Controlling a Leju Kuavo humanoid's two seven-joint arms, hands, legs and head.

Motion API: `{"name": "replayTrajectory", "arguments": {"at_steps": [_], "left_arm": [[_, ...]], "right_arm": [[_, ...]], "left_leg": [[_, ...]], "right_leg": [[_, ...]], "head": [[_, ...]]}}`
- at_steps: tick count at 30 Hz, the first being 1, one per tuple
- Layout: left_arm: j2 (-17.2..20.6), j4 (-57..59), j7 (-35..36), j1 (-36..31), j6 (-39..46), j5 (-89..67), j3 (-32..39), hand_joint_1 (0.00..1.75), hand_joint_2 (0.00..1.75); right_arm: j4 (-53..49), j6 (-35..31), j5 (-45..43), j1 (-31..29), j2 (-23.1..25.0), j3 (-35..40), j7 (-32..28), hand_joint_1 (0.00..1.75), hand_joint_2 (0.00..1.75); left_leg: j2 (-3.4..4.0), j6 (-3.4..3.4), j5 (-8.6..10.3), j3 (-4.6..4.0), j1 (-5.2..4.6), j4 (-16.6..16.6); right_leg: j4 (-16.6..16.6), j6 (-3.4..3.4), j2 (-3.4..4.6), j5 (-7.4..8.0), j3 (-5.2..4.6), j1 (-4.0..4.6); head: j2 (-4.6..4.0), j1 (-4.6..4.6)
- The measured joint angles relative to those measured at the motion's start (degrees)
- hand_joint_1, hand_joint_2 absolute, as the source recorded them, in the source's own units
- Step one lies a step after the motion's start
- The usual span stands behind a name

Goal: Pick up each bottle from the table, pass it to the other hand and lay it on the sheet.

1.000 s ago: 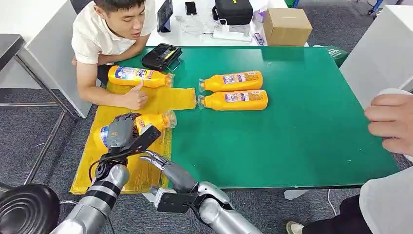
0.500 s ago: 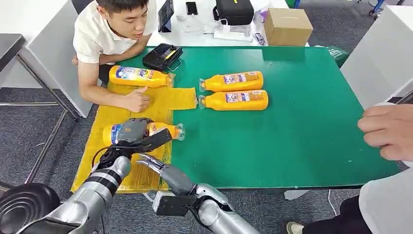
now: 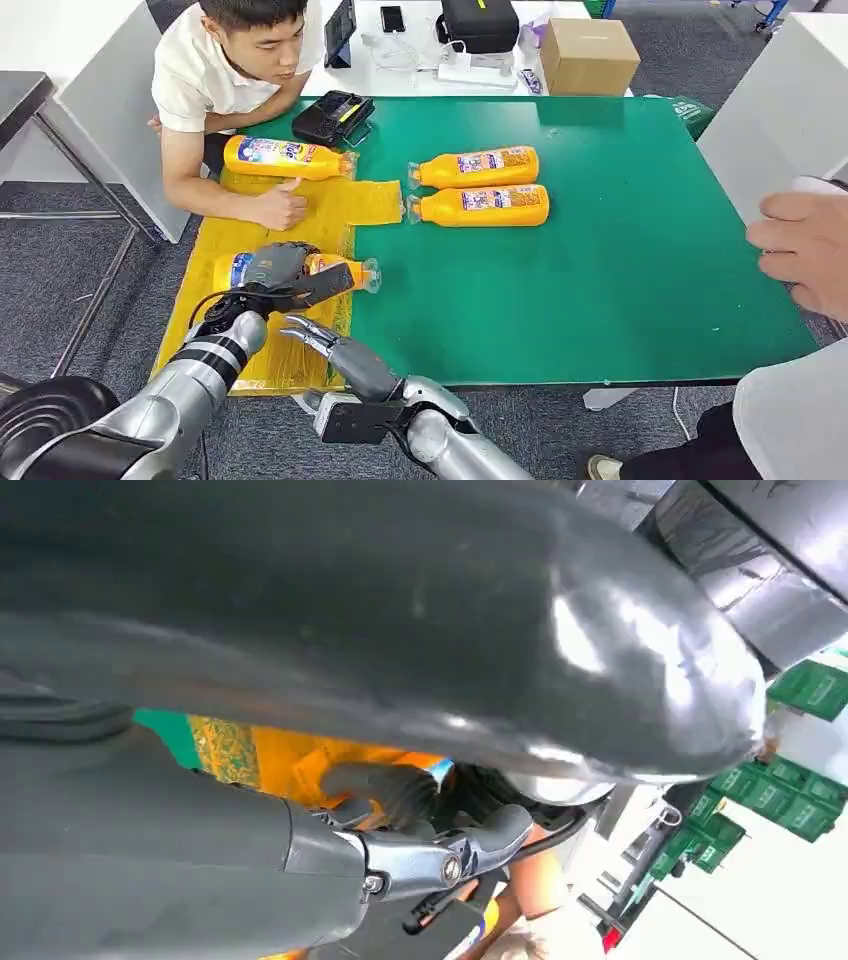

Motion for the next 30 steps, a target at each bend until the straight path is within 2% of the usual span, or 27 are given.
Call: {"name": "replayTrajectory", "arguments": {"at_steps": [5, 6, 16, 24, 30], "left_arm": [[0.02, 0.46, -0.90, -0.09, -0.37, 1.88, -0.11, 0.00, 1.75], [0.00, 0.48, -4.93, 0.02, -1.30, 8.60, 1.31, 0.00, 1.75], [-0.04, -5.92, -16.85, 4.75, -12.41, 30.37, 6.08, 0.00, 1.75], [0.44, -15.16, -17.99, 10.72, -14.10, 38.14, 6.49, 0.00, 1.75], [1.53, -30.08, -17.25, 19.31, -16.50, 57.31, 8.44, 0.00, 1.75]], "right_arm": [[0.00, -0.09, 0.02, 0.00, 0.00, 0.00, -0.31, 0.00, 0.00], [0.00, -0.31, 0.02, 0.10, 0.00, 0.00, -0.57, 0.00, 0.00], [0.61, -1.84, -0.59, 0.65, -0.04, 0.68, -1.66, 0.00, 0.00], [0.72, -2.62, -1.22, 1.04, -0.57, 0.72, -1.81, 0.00, 0.00], [-0.33, -4.09, -1.38, 2.99, -2.10, 0.72, -1.95, 0.00, 0.00]], "left_leg": [[-0.01, 0.00, 0.00, 0.00, 0.00, 0.00], [-0.01, 0.00, 0.00, -0.01, 0.00, 0.00], [-0.01, 0.00, 0.00, -0.01, 0.00, 0.00], [0.02, 0.00, 0.00, -0.08, 0.00, 0.00], [0.03, 0.00, -0.02, -0.19, 0.00, 0.00]], "right_leg": [[0.01, 0.00, 0.00, 0.00, 0.01, 0.00], [0.01, 0.00, 0.00, 0.00, 0.00, 0.00], [0.01, 0.00, 0.00, 0.00, 0.00, 0.00], [0.01, 0.00, 0.00, 0.00, -0.07, 0.00], [0.01, -0.01, 0.01, -0.02, -0.22, 0.00]], "head": [[0.00, 0.02], [0.00, 0.02], [0.00, 0.00], [0.00, 0.00], [0.00, 0.00]]}}
